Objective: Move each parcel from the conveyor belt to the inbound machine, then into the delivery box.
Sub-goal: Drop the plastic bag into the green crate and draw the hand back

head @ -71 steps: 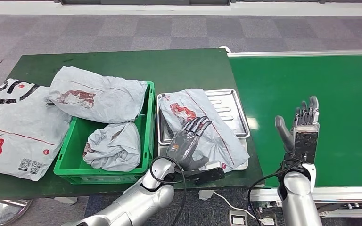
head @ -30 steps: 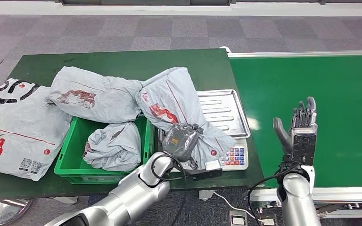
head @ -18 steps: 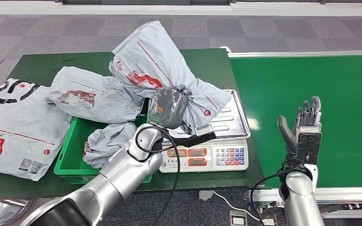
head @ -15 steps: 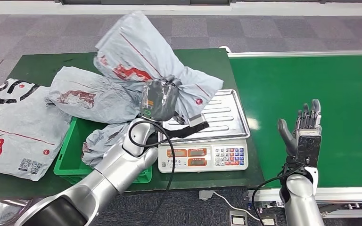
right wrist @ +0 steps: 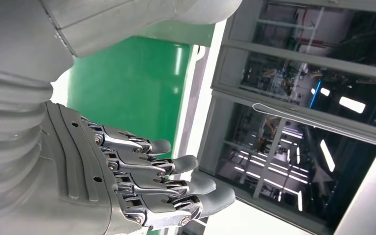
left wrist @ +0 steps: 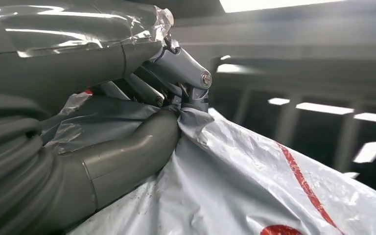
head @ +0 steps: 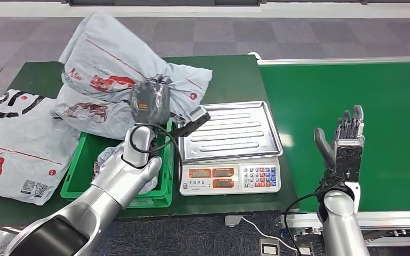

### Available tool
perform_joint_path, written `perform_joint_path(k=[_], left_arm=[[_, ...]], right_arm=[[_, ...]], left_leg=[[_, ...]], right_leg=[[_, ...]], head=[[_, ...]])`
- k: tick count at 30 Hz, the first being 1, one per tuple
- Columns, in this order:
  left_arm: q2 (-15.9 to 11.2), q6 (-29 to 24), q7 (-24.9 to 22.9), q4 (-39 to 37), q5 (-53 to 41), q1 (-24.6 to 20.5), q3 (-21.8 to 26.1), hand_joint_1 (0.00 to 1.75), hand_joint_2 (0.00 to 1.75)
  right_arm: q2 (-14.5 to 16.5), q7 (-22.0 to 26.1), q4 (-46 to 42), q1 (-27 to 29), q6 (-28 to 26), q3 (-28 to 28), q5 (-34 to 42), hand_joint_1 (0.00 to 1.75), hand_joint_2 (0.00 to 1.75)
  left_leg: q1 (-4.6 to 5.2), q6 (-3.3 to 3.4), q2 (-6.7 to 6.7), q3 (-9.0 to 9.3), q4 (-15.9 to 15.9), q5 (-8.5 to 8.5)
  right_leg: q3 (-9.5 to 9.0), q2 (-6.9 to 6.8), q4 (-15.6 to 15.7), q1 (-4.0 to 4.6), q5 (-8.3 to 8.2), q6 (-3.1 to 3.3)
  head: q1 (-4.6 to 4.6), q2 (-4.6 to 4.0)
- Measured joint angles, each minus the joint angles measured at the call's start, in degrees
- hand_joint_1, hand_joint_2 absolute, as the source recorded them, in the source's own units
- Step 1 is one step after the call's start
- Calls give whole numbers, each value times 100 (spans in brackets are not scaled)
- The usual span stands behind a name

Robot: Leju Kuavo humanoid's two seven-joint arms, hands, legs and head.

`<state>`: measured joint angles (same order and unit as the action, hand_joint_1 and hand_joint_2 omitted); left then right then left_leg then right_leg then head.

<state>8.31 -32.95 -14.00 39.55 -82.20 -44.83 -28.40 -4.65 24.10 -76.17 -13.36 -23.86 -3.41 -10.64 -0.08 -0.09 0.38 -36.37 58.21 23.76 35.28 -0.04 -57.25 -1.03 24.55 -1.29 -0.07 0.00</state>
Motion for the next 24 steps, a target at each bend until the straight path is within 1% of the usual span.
perform_joint_path(k=[5, 10, 16, 24], left_arm=[[-234, -23, -241, -99, -258, 341, 593, 175, 175], [-320, 2, -246, -98, -311, 551, 973, 175, 175], [-347, 38, -246, -97, -313, 593, 1159, 175, 175], [-357, 56, -246, -97, -313, 602, 1181, 175, 175]], right_arm=[[28, -104, 30, -12, 63, 4, -200, 0, 175], [44, -137, 30, -23, 76, 4, -243, 0, 175], [62, -143, 30, -38, 80, 4, -244, 0, 175], [76, -143, 34, -46, 80, 4, -245, 0, 175]], left_leg=[[-4, -3, 2, 0, -2, -2], [-4, -3, 4, -3, -2, 0], [-3, -1, 5, -4, -2, 1], [-3, -2, 5, -4, -2, 0]], right_leg=[[1, -4, -5, 3, 4, 5], [2, -6, -4, 2, 7, 6], [2, -7, -2, 1, 7, 5], [2, -9, -3, 2, 7, 6]], head=[[0, 0], [0, 0], [0, 0], [0, 0]])
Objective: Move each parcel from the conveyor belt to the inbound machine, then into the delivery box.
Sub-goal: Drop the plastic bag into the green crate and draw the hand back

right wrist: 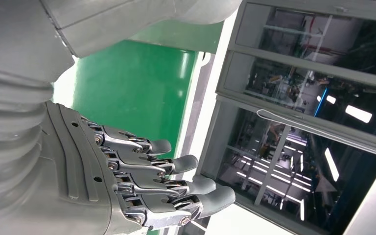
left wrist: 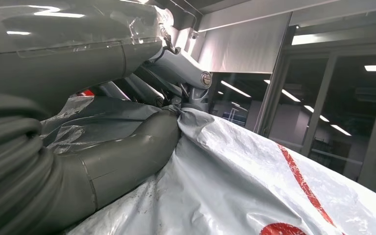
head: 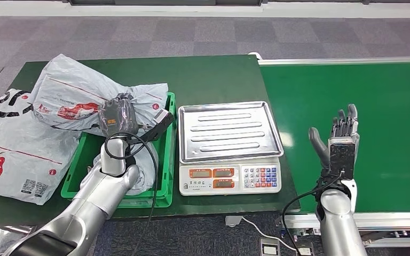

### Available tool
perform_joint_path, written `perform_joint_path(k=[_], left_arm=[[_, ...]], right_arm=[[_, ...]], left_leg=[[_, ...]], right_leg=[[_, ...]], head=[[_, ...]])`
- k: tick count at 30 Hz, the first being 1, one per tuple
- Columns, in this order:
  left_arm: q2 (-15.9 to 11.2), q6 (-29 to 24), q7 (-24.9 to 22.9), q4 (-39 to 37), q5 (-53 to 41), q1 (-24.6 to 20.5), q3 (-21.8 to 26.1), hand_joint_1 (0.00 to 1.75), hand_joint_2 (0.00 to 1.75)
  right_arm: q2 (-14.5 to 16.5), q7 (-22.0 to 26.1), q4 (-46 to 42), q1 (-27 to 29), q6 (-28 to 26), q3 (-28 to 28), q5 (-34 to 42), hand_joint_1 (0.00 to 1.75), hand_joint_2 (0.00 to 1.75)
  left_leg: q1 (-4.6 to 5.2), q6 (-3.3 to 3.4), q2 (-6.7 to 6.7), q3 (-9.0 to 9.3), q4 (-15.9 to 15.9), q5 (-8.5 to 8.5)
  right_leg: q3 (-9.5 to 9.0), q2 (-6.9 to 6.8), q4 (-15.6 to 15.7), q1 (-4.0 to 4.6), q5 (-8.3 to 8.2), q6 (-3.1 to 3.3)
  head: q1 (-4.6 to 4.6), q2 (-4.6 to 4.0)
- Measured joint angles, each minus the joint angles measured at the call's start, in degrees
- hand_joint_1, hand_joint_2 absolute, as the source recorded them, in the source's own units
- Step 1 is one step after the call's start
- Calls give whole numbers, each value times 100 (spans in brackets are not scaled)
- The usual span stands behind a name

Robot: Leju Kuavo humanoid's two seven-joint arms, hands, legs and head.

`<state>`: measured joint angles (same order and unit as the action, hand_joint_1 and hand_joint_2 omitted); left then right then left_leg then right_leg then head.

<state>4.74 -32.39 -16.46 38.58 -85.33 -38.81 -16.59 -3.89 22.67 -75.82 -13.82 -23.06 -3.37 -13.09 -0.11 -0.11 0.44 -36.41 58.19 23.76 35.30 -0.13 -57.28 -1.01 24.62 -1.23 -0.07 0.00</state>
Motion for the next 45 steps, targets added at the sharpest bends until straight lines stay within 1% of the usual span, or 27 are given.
perform_joint_path(k=[45], left_arm=[[-15, 0, 0, 0, 0, 7, 2, 175, 175]], right_arm=[[4, 0, 35, -15, 0, 0, 0, 0, 175]], left_leg=[[0, 0, 1, 0, 0, 0]], right_leg=[[0, 0, 0, 0, 1, 0]], head=[[0, 0]])
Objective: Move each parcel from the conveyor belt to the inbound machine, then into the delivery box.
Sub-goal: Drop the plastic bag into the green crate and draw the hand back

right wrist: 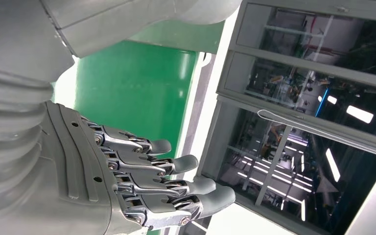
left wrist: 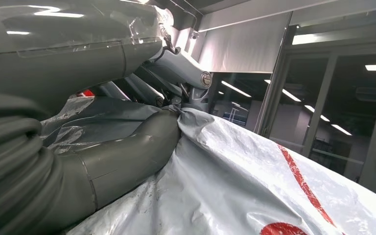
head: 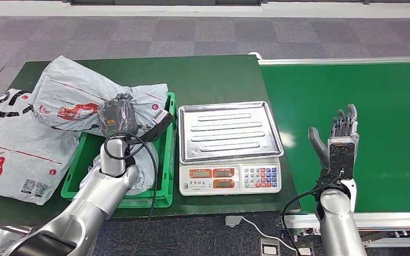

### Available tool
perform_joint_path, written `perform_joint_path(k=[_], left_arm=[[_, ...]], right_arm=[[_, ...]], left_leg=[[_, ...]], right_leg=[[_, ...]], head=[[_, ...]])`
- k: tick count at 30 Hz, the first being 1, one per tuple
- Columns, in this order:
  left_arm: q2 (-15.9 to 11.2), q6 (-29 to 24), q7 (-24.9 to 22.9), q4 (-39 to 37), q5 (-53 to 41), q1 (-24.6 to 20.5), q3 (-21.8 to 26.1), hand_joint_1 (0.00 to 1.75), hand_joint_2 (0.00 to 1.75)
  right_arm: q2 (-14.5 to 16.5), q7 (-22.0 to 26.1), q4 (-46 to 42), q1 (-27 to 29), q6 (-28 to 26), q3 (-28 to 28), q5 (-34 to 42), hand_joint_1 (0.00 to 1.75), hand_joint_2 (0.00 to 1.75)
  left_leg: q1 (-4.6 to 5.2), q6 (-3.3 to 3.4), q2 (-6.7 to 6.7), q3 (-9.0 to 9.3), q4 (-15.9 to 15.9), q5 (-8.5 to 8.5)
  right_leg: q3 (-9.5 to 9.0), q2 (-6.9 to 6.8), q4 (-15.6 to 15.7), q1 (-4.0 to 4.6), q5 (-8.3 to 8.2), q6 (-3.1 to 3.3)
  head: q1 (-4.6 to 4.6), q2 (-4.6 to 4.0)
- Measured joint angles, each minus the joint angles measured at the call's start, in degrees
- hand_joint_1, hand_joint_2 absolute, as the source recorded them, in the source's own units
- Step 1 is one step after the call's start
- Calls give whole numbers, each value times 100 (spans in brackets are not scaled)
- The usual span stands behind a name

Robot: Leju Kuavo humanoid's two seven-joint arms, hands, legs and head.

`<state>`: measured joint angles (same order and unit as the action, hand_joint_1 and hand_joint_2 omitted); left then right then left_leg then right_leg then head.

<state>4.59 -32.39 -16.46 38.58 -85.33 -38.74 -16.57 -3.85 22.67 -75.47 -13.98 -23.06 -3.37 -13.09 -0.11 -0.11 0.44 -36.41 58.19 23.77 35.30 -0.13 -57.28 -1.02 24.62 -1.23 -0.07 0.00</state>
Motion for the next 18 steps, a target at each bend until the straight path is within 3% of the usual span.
perform_joint_path(k=[16, 18], left_arm=[[-9, 0, 0, 0, 0, 1, 0, 175, 175], [-10, 0, 0, 0, 0, 1, 0, 87, 175]], right_arm=[[0, 0, 2, 0, 0, 0, 0, 0, 175], [0, 0, 2, -1, 0, 0, 0, 0, 175]], left_leg=[[0, 0, 0, 0, 0, 0], [0, 0, 0, 0, 0, 0]], right_leg=[[0, 0, 0, 0, 0, 0], [0, 0, 0, 0, 0, 0]], head=[[0, 0], [0, 0]])
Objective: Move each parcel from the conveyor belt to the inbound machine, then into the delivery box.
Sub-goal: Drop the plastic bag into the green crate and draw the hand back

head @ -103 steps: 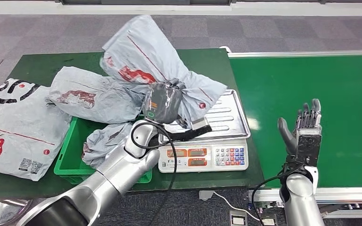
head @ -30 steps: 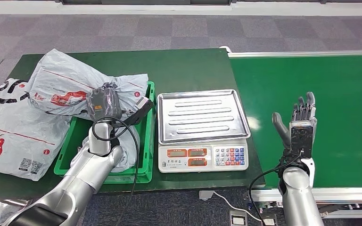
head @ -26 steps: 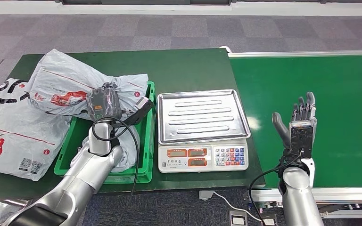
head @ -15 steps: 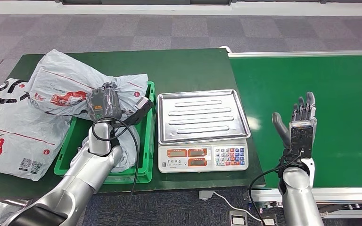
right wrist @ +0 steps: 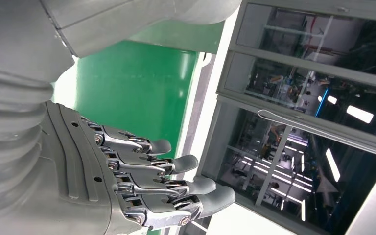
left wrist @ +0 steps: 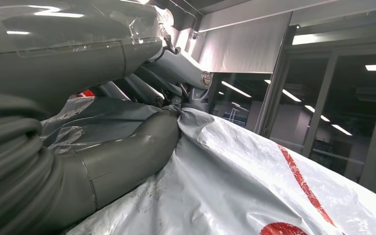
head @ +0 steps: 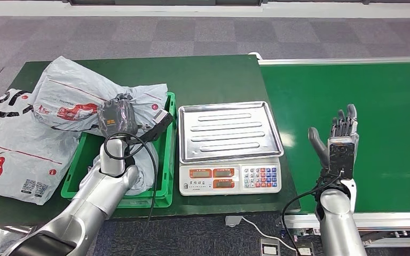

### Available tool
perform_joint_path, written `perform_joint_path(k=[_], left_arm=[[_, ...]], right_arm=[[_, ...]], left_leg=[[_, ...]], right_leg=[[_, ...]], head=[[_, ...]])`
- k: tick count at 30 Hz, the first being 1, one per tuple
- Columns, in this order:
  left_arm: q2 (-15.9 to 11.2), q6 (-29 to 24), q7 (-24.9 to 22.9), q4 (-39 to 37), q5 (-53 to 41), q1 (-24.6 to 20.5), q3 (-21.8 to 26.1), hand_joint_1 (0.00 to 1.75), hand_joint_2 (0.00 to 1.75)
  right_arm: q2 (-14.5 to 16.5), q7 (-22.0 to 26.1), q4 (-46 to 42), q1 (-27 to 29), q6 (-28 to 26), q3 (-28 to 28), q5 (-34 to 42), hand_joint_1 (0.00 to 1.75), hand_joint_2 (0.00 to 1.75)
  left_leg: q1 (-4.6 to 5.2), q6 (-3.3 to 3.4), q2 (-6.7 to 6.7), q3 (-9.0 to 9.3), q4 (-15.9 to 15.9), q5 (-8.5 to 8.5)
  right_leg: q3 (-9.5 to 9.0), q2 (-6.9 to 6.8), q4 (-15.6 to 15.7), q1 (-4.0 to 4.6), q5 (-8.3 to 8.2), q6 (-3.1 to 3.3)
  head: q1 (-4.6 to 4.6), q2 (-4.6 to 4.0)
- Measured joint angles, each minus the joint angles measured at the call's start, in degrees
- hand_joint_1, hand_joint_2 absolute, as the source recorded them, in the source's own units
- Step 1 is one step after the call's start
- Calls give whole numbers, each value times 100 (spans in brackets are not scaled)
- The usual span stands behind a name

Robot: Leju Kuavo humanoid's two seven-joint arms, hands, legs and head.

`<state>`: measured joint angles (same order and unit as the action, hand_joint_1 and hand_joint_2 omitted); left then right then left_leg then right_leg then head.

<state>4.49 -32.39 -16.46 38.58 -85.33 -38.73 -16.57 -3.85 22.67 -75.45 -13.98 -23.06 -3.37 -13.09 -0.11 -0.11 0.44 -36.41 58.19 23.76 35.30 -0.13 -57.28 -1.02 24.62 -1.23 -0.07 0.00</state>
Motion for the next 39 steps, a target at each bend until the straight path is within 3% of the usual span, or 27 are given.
perform_joint_path(k=[2, 11, 31, 33, 34, 37, 39], left_arm=[[-5, -26, -75, 23, -23, 23, 12, 0, 175], [-110, -1, -178, 955, -249, 660, 476, 0, 175], [-144, -6, -79, 1287, -260, 800, 605, 0, 175], [-97, 106, 416, 1389, 164, 824, 608, 0, 175], [-54, 245, 945, 1509, 693, 851, 609, 0, 175], [131, 904, 2930, 1981, 3654, 924, 585, 0, 175], [258, 1331, 3529, 2207, 5847, 925, 532, 0, 175]], right_arm=[[0, -46, 0, 2, 17, 1, -29, 0, 175], [1, -229, -16, 202, 133, 2, -186, 0, 175], [14, -232, -24, 212, 150, 2, -216, 0, 175], [15, -188, -31, 220, 190, 3, -203, 0, 175], [11, -142, -43, 231, 221, 5, -157, 0, 175], [-26, 12, -75, 251, 301, 54, 69, 0, 175], [-63, 66, -77, 244, 317, 122, 186, 0, 175]], left_leg=[[0, 0, 0, 0, 0, 0], [-1, -8, -2, 3, 0, 7], [-1, -8, -2, 3, 0, 7], [0, -8, -1, 3, 1, 7], [0, -7, 2, 2, 1, 7], [1, -6, 10, -1, 1, 7], [3, -5, 7, 0, 2, 9]], right_leg=[[0, 1, 0, 0, 0, 0], [2, 3, 0, 1, 8, 4], [2, 2, 1, 0, 7, 4], [3, 1, 2, 0, 7, 4], [3, -1, 2, 0, 8, 4], [1, -6, 3, -1, 7, 3], [1, -1, 4, -3, 7, 3]], head=[[0, 0], [0, 0], [0, 0], [0, 0], [0, 0], [0, 0], [0, 0]])
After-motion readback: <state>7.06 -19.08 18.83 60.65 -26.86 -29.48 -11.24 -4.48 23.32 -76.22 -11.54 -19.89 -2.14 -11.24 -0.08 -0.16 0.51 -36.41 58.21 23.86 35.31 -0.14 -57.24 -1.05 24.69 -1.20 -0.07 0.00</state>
